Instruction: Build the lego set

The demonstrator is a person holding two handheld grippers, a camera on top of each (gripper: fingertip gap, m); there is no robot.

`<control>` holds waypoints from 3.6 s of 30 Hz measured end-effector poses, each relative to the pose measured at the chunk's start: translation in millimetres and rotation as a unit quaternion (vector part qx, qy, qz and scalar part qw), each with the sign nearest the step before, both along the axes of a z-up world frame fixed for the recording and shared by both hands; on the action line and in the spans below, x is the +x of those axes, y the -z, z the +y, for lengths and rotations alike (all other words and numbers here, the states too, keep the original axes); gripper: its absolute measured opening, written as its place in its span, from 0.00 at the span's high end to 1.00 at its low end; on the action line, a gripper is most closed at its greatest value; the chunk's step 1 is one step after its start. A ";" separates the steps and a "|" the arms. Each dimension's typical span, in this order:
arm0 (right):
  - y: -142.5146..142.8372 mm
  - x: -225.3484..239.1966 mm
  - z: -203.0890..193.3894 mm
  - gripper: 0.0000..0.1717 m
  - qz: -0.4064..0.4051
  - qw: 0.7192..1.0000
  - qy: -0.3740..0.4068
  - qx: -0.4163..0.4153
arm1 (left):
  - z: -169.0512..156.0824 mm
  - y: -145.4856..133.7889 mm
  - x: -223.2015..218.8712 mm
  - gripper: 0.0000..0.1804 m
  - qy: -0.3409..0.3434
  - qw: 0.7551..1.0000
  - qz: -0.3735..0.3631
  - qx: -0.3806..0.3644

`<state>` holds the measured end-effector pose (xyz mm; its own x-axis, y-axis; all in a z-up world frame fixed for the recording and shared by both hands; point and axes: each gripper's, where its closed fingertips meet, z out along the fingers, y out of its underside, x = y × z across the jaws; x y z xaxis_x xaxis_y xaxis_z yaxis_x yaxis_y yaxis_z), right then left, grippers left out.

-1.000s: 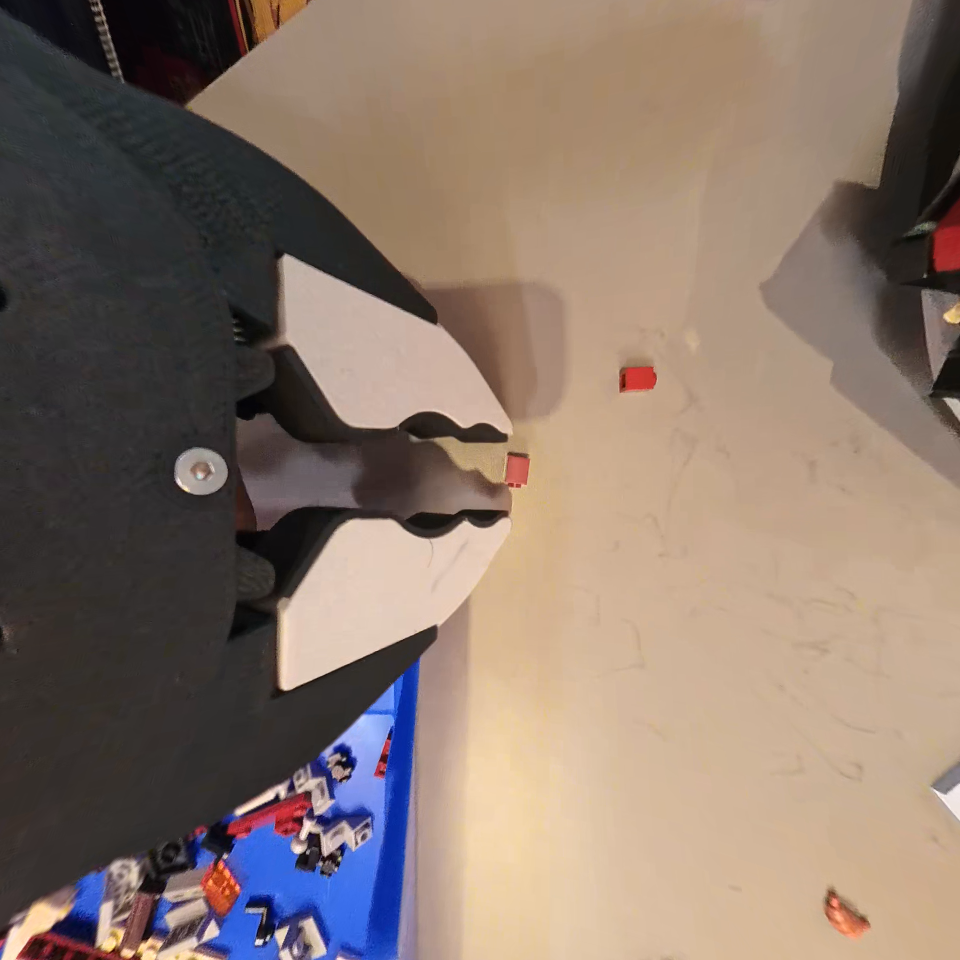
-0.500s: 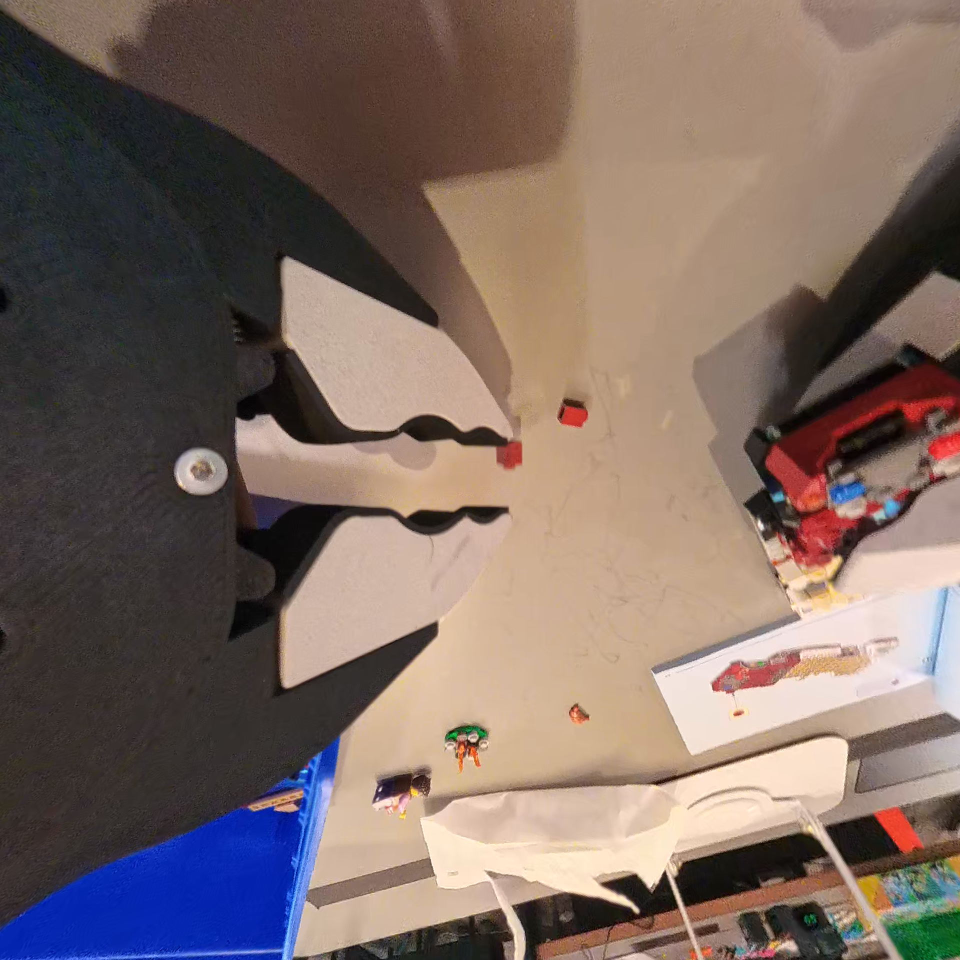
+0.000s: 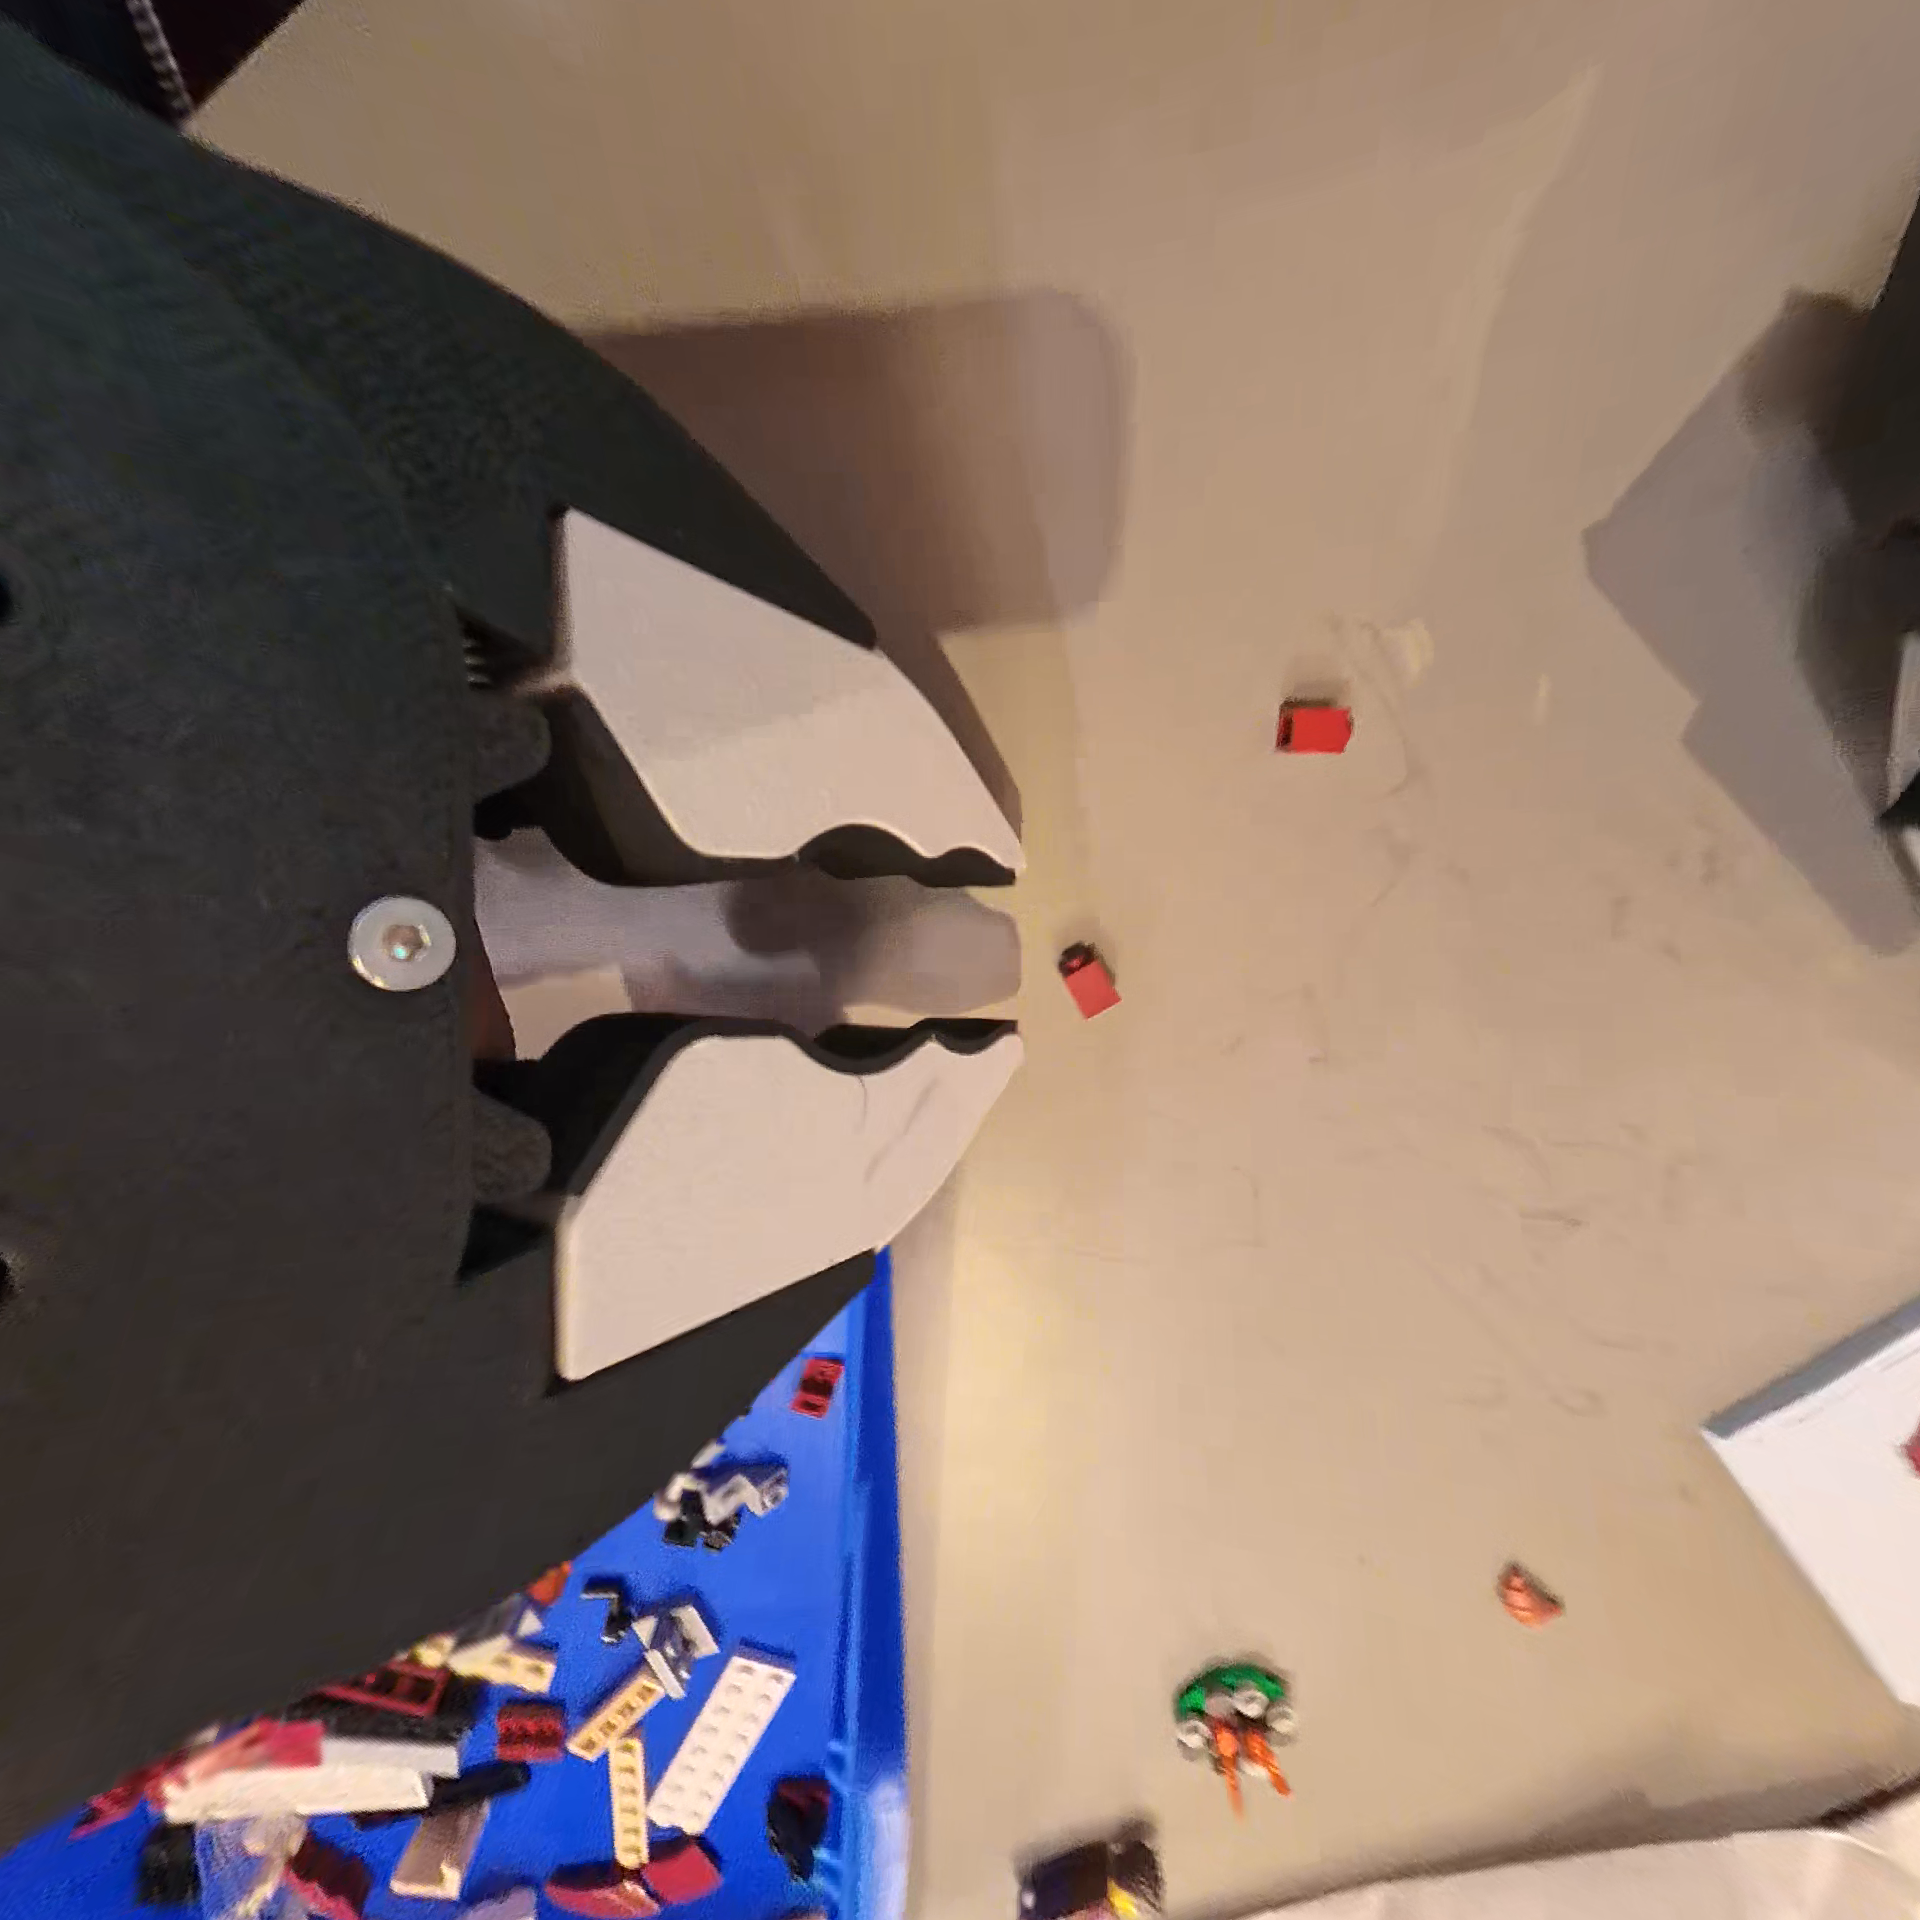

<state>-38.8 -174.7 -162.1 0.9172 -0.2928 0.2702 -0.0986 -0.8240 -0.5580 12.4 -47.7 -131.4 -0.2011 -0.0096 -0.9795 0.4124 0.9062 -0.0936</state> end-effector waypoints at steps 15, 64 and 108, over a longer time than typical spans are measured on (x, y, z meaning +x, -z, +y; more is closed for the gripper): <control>6.7 5.7 9.6 0.83 0.073 0.989 0.117 0.055 | -0.1 -1.2 -1.3 0.79 -0.004 1.000 0.004 -0.006; 6.5 12.9 42.7 0.89 0.062 0.997 -0.044 0.027 | 0.9 -12.1 -10.3 0.79 -0.008 0.999 0.016 -0.026; -85.3 -46.0 115.1 0.95 0.122 0.914 -0.363 0.134 | -18.6 -33.3 -23.7 0.79 0.077 0.988 -0.135 0.024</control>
